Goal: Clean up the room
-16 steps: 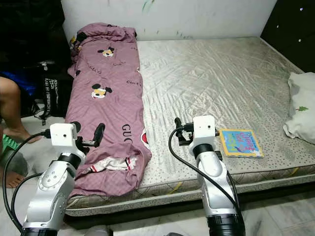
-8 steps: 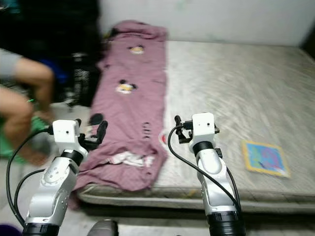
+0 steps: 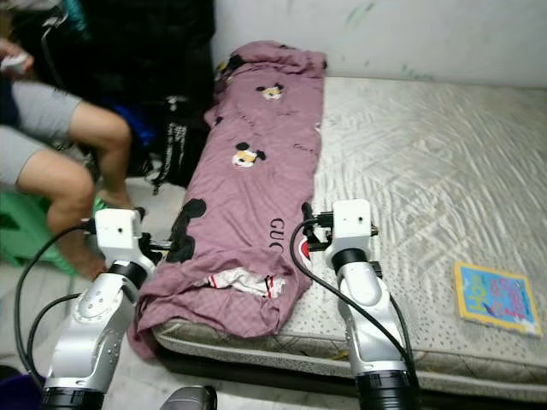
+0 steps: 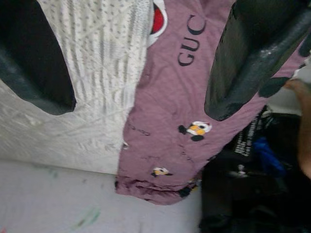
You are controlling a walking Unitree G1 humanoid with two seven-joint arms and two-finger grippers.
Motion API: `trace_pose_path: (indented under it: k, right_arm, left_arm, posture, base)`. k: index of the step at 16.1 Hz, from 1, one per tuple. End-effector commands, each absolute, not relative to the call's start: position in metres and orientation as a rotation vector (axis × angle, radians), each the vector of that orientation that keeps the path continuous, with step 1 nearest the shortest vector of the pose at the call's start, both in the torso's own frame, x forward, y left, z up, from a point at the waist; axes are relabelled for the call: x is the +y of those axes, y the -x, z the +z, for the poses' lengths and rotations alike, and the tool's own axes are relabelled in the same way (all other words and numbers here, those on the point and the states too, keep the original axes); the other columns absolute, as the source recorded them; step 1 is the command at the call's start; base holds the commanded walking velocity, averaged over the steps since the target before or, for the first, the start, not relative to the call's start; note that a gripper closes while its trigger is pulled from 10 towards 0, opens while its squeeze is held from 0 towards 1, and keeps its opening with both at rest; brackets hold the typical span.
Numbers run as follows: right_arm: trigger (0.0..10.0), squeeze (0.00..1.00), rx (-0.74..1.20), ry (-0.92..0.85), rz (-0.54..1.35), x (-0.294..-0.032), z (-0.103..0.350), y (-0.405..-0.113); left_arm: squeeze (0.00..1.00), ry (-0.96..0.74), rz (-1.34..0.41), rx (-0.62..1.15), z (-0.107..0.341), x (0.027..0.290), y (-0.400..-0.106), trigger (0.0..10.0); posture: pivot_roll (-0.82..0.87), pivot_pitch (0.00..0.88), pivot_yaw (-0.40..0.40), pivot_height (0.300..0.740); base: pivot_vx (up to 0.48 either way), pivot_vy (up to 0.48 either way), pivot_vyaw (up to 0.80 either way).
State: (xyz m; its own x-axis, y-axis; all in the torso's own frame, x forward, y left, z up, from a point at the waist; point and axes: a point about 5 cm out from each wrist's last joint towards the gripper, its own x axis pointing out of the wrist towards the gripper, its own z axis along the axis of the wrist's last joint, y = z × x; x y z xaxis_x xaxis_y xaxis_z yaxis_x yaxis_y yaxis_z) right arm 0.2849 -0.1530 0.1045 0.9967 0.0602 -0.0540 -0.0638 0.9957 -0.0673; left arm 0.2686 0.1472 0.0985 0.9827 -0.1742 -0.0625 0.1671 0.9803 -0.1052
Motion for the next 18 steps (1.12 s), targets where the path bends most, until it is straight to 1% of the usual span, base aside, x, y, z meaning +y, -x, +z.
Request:
trace_pose_path:
  k: [1, 7, 18]
  right_arm:
    - [10.0, 0.0, 0.046, 0.058, 0.053, -0.1536, 0.1061, -0.2847]
    - [10.0, 0.0, 0.049, 0.054, 0.052, -0.1532, 0.1056, -0.2837]
    - [10.0, 0.0, 0.057, 0.055, 0.059, -0.1536, 0.1044, -0.2839]
  left_arm:
    - [0.0, 0.094, -0.176, 0.066, 0.1023, 0.1498, -0.2694, 10.0]
    - [0.0, 0.09, -0.185, 0.066, 0.1023, 0.1498, -0.2683, 10.0]
    - [0.0, 0.103, -0.188, 0.063, 0.1024, 0.1482, -0.2676, 10.0]
  posture:
    - [0.06, 0.0, 0.002, 0.74]
    - [0.06, 0.0, 0.004, 0.74]
    - [0.06, 0.0, -0.004, 0.74]
  base:
    - [0.0, 0.0, 0.0]
    - [0.0, 0.0, 0.0]
    - [0.0, -0.446, 0.0]
